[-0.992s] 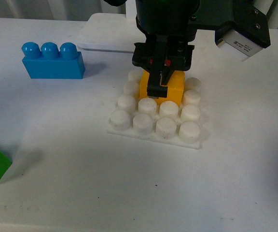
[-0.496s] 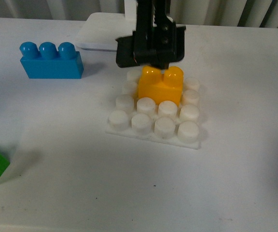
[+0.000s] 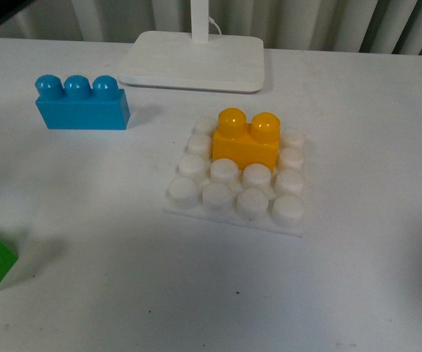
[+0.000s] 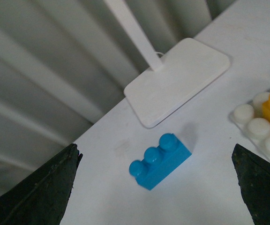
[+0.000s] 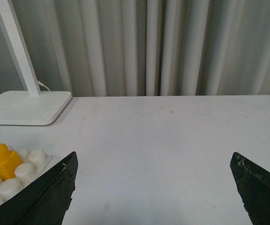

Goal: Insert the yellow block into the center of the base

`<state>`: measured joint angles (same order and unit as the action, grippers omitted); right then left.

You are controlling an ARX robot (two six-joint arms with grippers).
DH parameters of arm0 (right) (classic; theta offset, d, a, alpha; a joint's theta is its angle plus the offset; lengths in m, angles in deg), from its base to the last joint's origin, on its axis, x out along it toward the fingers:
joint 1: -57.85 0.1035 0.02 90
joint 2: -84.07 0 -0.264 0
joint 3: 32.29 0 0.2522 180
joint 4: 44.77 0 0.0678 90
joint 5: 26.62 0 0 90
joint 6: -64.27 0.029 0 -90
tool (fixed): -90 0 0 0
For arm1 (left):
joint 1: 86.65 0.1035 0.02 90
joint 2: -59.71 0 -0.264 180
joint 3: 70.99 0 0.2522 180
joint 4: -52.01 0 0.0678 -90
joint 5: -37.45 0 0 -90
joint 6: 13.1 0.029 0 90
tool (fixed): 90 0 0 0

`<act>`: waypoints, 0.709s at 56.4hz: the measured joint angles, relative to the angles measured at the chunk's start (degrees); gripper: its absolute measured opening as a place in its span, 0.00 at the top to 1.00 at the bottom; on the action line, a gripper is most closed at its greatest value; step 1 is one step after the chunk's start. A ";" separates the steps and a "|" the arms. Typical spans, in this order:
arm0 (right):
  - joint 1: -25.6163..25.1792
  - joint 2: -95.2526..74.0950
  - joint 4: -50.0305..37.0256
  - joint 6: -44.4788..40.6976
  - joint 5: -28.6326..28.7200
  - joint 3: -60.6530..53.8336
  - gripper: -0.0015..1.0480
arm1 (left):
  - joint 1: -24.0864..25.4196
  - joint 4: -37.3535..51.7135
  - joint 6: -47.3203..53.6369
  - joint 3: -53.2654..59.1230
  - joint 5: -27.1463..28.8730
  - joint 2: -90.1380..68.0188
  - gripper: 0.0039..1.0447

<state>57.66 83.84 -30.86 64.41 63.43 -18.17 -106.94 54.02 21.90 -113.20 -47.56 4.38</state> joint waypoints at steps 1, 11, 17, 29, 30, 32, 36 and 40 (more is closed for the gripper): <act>0.00 0.00 0.00 0.00 0.00 0.00 0.09 | 0.28 0.22 -1.22 0.76 0.26 0.85 0.06; 0.00 0.00 0.00 0.00 0.00 0.00 0.09 | 4.83 -0.24 -15.56 8.92 0.61 12.66 0.06; 0.00 0.00 0.00 0.00 0.02 0.00 0.09 | 4.83 -0.24 -17.55 8.96 0.42 12.70 0.06; 0.00 0.00 0.00 0.00 0.00 0.00 0.09 | 7.26 10.27 -31.45 16.22 7.80 16.72 0.39; 0.00 0.00 0.00 0.00 0.00 0.00 0.09 | 7.72 10.27 -32.04 16.76 7.39 17.31 0.43; 0.00 0.00 0.00 0.00 0.09 0.00 0.09 | 8.37 10.23 -32.70 17.59 6.73 18.21 0.48; 0.00 0.00 0.00 0.00 0.07 0.00 0.09 | 9.73 9.92 -33.64 19.17 5.25 20.09 0.60; 0.00 0.00 0.00 0.00 0.00 0.00 0.09 | 10.99 9.31 -33.99 20.41 3.85 21.90 0.72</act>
<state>57.66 83.84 -30.86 64.41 63.43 -18.17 -95.95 63.33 -12.09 -92.79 -43.71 26.28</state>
